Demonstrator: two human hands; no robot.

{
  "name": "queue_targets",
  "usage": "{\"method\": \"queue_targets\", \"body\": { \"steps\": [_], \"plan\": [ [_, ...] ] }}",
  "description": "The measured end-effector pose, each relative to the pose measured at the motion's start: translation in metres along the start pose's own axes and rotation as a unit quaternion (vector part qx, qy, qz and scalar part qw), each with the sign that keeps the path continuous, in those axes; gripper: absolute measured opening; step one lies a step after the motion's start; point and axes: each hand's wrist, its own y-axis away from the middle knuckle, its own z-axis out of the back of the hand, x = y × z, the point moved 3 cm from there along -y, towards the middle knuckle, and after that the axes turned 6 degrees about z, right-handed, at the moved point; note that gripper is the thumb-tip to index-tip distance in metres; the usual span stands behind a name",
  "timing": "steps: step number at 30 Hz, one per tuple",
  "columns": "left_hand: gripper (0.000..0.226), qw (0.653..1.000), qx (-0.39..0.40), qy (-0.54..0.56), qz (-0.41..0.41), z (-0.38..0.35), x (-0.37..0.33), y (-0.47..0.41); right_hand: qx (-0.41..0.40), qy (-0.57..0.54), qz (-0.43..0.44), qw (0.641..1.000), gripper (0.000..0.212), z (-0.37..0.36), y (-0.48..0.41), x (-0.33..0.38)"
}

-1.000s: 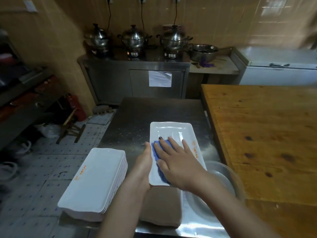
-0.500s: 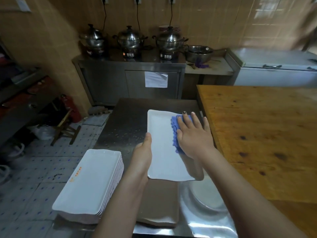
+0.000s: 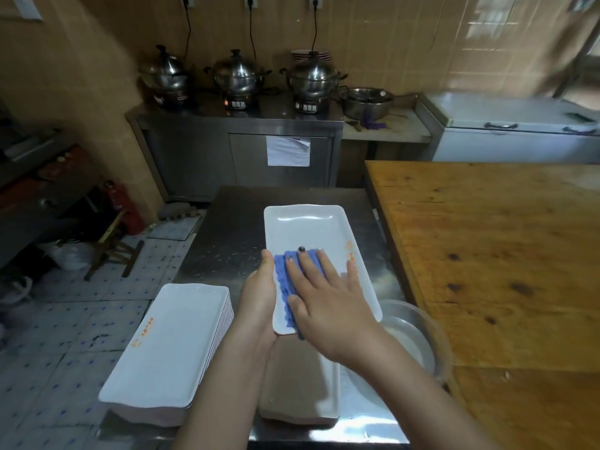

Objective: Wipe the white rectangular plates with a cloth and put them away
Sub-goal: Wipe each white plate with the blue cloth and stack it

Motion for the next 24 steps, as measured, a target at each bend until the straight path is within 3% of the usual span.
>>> {"method": "queue_targets", "body": {
  "steps": [6, 11, 15, 21, 24],
  "plan": [
    [0.044, 0.998, -0.036, -0.043, -0.008, 0.014, -0.007, -0.007, -0.016, 0.066, -0.089, 0.994, 0.055, -0.003, 0.006, -0.033],
    [0.044, 0.997, -0.012, -0.075, -0.025, 0.011, -0.007, -0.002, -0.108, 0.098, -0.124, 0.982, 0.057, 0.000, -0.015, -0.037],
    [0.044, 0.997, 0.020, -0.064, -0.032, 0.001, 0.000, 0.005, -0.102, 0.064, -0.165, 0.979, 0.055, 0.015, -0.049, -0.046],
    [0.040, 0.995, 0.026, -0.080, -0.059, -0.009, -0.003, 0.006, -0.085, 0.029, -0.050, 0.995, 0.054, 0.021, -0.071, -0.017],
    [0.045, 0.996, 0.029, -0.074, -0.034, -0.002, -0.003, 0.005, -0.081, 0.081, -0.067, 0.991, 0.053, 0.022, -0.066, -0.034]
  ]
}}
